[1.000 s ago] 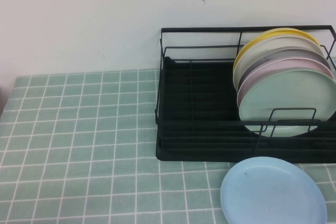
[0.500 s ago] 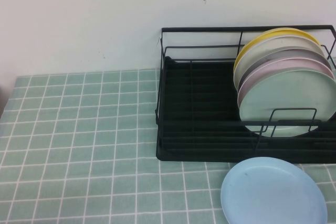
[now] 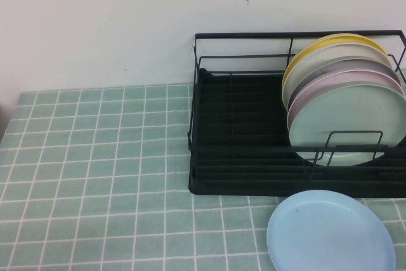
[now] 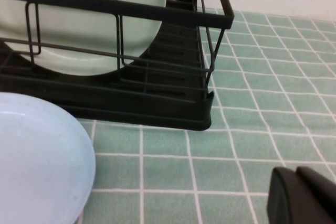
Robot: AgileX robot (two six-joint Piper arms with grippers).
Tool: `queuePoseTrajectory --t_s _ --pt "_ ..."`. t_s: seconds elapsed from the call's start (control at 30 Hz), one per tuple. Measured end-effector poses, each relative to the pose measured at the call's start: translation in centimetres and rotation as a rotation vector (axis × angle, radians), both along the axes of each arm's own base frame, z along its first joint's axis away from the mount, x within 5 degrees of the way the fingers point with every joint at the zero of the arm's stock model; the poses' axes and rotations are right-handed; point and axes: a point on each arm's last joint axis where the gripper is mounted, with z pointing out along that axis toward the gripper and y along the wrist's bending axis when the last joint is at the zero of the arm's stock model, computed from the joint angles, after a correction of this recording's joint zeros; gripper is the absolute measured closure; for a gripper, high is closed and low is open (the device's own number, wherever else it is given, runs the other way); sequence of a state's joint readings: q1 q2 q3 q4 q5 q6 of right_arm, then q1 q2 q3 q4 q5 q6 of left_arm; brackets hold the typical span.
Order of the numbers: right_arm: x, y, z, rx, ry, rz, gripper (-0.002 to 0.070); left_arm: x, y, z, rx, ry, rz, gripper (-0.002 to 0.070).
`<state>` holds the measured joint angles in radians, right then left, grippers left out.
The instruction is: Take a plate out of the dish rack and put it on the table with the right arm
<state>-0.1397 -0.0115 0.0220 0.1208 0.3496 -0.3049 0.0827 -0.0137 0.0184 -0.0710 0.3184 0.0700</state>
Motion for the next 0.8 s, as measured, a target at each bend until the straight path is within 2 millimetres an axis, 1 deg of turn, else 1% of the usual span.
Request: queuePoseTrajectory --t_s 0.2,0.47,0.8 --pt "-0.01 0.02 0.04 -0.003 0.001 0.006 0.0678 -0.01 0.0 -0.03 0.0 0.003 0.0 0.0678" --pt "-0.02 0.43 0.03 -0.015 0.004 0.092 0.0678 -0.01 0.0 0.01 0.0 0.003 0.0 0.0678" --pt "-0.02 0.44 0.02 -0.017 0.004 0.095 0.0678 -0.01 0.0 0.01 0.0 0.003 0.0 0.0678"
